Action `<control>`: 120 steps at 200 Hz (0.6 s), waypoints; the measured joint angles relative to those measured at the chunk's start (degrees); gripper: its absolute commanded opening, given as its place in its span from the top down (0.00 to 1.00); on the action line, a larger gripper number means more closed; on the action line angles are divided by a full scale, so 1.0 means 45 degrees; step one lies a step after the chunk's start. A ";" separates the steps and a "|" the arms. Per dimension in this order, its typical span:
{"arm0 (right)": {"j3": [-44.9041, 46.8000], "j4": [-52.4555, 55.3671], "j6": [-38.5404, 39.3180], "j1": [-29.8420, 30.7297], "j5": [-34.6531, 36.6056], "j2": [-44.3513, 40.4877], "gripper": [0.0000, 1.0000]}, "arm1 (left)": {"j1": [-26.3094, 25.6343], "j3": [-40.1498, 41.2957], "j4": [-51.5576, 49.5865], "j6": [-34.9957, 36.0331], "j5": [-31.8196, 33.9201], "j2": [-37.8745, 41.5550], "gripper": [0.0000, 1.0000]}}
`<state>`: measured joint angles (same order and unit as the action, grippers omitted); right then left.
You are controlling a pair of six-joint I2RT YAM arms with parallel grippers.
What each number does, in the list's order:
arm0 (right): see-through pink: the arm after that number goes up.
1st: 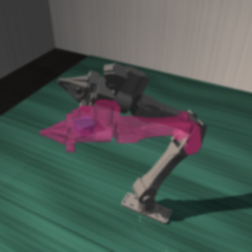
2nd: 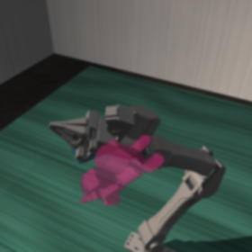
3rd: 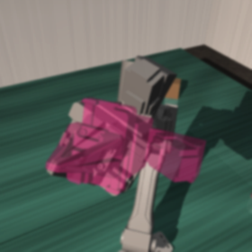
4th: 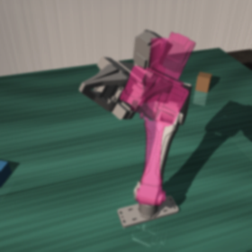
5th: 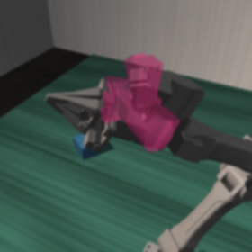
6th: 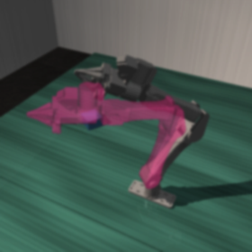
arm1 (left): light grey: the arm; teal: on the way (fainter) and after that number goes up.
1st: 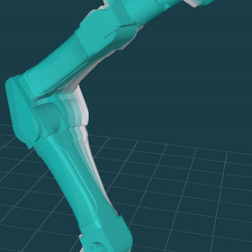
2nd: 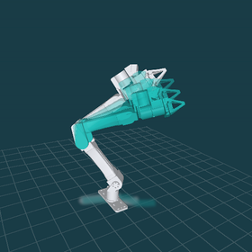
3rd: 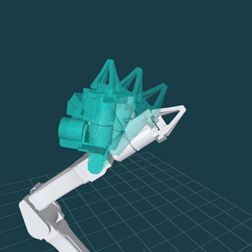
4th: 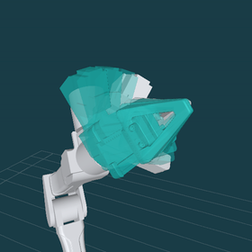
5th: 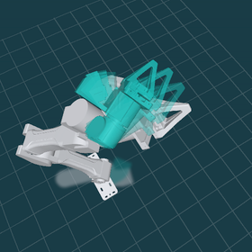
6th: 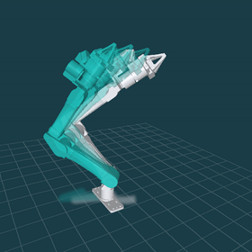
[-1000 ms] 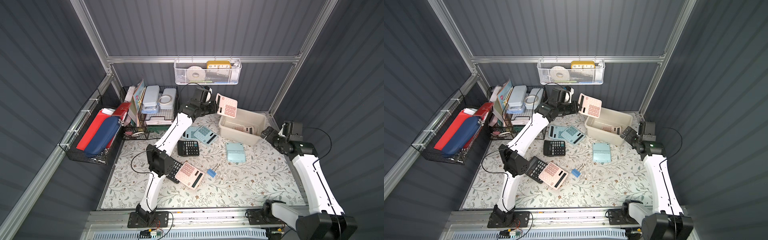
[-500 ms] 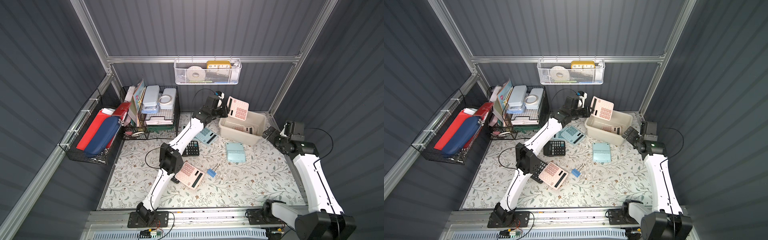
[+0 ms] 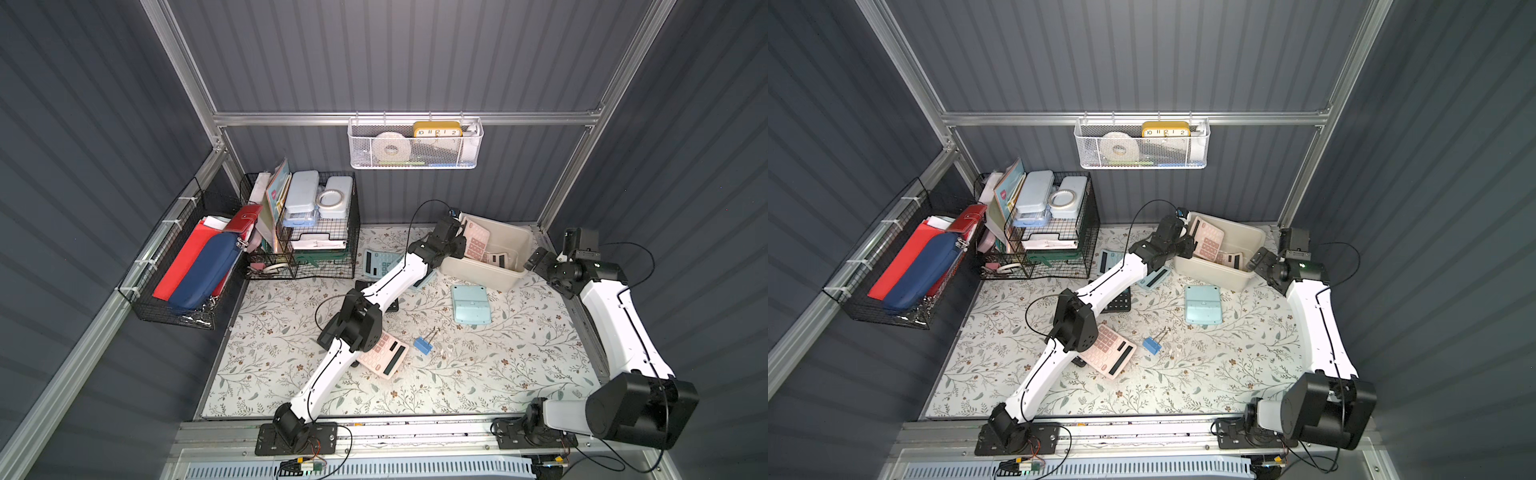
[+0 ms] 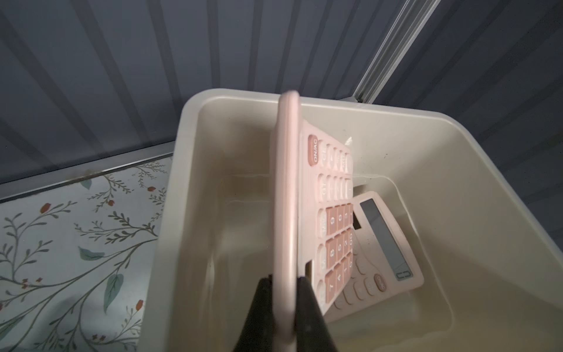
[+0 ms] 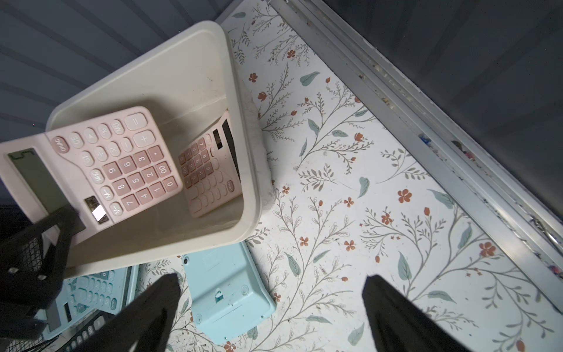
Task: Put the calculator in the storage box
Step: Place the calculator in the storage box.
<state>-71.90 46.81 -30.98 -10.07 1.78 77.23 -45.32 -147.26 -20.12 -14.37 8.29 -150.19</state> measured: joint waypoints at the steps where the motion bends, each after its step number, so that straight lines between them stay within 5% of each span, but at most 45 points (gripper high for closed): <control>1: 0.0000 0.0005 0.0000 0.0000 0.0000 0.0005 0.01 | 0.0000 0.0000 0.0000 0.0005 0.0010 -0.0005 1.00; 42: 0.0000 0.0015 0.0194 0.0000 0.0000 0.0092 0.01 | -0.0005 0.0000 -0.0005 0.0262 0.0491 -0.0151 1.00; 83: 0.0005 -0.0024 0.0238 0.0000 -0.0005 0.0102 0.01 | -0.0005 -0.0015 0.0083 0.0325 0.0709 -0.0165 0.61; 120: 0.0039 -0.0068 0.0325 0.0000 -0.0005 0.0102 0.01 | -0.0015 -0.0068 0.0185 0.0321 0.0840 -0.0165 0.50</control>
<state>-71.72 46.50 -29.52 -10.07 1.76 77.69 -45.39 -147.57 -19.29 -12.93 12.08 -150.93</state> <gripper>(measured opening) 0.990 0.483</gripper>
